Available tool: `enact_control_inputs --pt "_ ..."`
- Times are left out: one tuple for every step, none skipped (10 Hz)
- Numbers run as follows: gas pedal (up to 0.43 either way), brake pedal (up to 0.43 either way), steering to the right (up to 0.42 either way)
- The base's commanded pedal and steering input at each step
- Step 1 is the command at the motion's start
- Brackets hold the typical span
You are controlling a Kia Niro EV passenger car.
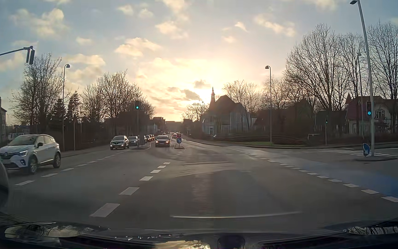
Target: Follow the waypoints while adhering to traffic rules and regulations
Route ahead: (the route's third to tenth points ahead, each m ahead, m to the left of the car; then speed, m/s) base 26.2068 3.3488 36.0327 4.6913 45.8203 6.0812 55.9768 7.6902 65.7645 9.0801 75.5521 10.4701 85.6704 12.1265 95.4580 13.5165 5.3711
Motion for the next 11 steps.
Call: enact_control_inputs --pt "0.248 0.000 0.002" --pt "0.240 0.000 0.002" --pt "0.240 0.000 0.001" --pt "0.228 0.000 0.001" --pt "0.220 0.000 0.000" --pt "0.209 0.000 0.001" --pt "0.209 0.000 0.000" --pt "0.189 0.000 0.000" --pt "0.189 0.000 0.000" --pt "0.189 0.000 0.000" --pt "0.189 0.000 0.000"
